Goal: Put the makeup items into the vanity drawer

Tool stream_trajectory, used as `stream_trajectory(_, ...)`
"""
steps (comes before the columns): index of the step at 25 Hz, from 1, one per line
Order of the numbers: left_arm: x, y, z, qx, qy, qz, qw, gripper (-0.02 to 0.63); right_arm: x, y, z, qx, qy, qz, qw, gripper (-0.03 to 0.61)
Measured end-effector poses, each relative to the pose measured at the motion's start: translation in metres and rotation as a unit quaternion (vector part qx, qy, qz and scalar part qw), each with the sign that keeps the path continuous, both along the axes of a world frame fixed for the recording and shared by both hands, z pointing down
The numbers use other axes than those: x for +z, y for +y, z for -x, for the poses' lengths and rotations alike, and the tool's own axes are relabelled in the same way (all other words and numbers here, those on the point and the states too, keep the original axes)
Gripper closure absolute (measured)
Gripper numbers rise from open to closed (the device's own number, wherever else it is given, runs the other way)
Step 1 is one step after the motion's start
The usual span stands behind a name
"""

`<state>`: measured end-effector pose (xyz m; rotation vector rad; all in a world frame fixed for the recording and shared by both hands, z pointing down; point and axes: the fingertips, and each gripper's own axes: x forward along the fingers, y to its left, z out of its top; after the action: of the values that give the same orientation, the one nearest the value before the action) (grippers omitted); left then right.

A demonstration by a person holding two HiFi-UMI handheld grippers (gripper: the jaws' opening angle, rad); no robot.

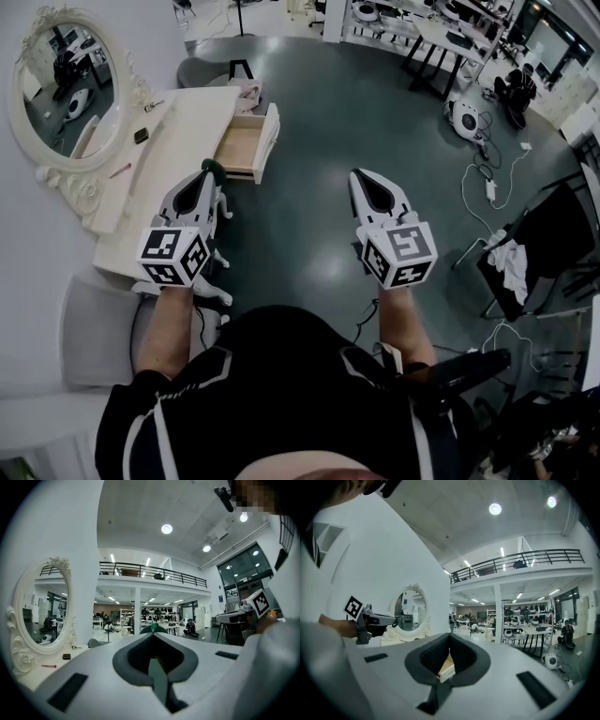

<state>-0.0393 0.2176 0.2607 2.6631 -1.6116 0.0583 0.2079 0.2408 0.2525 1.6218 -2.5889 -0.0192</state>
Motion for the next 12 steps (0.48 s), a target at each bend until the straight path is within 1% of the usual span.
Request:
stream_trajectory(4, 0.002, -0.002, -0.019, -0.001, -0.006, 0.004, 1.0000, 0.611, 0.005, -0.004, -0.021, -0.002, -0.005, -0.002, 1.000, 0.572)
stream_trajectory(8, 0.009, -0.018, -0.023, -0.001, -0.016, 0.018, 0.9997, 0.611, 0.014, -0.017, -0.022, -0.011, -0.010, 0.010, 1.000, 0.572)
stream_trajectory(12, 0.010, -0.047, -0.025, 0.000, -0.014, 0.013, 0.9998, 0.609, 0.014, -0.042, -0.025, -0.010, -0.008, 0.006, 1.000, 0.572)
